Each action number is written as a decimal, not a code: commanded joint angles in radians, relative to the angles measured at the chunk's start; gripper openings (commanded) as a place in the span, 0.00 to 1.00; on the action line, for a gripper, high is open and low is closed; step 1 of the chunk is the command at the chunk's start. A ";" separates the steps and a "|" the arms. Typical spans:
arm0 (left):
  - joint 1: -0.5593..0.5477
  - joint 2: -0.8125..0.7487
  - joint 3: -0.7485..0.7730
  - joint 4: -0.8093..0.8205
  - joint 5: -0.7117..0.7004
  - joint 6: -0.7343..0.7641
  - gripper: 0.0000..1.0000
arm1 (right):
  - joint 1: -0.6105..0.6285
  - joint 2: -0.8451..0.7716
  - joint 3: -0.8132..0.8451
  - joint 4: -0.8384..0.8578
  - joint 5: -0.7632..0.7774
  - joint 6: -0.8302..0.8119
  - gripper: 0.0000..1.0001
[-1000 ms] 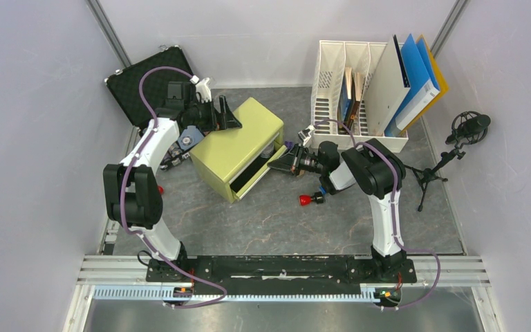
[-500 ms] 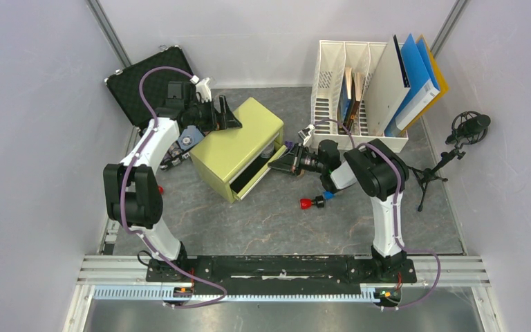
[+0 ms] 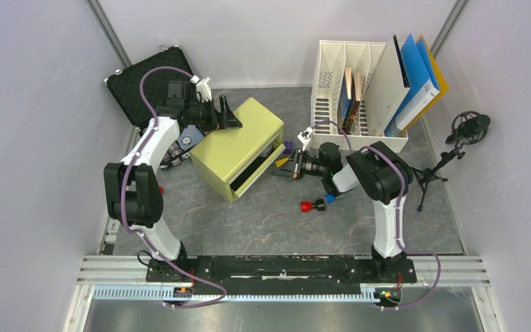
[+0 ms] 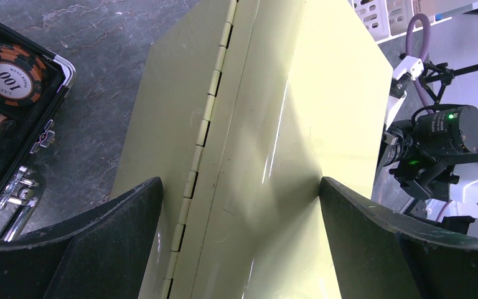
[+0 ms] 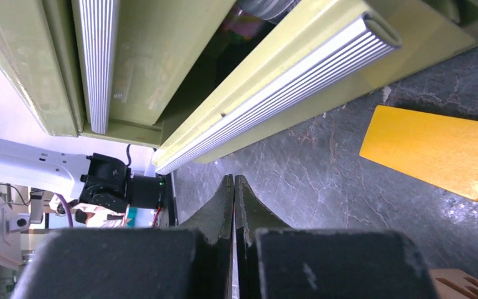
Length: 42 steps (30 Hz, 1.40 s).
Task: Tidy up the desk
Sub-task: Open the drawer in the storage box.
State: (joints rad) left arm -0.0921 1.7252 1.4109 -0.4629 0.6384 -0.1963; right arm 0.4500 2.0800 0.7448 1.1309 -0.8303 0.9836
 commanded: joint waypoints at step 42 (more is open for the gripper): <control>0.003 0.068 -0.017 -0.070 -0.150 0.028 0.99 | 0.007 0.071 0.137 0.139 -0.013 0.106 0.36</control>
State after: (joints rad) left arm -0.0921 1.7260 1.4128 -0.4656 0.6384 -0.1967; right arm 0.4515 2.1445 0.8627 1.1656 -0.8326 1.0702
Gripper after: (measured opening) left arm 0.990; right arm 0.403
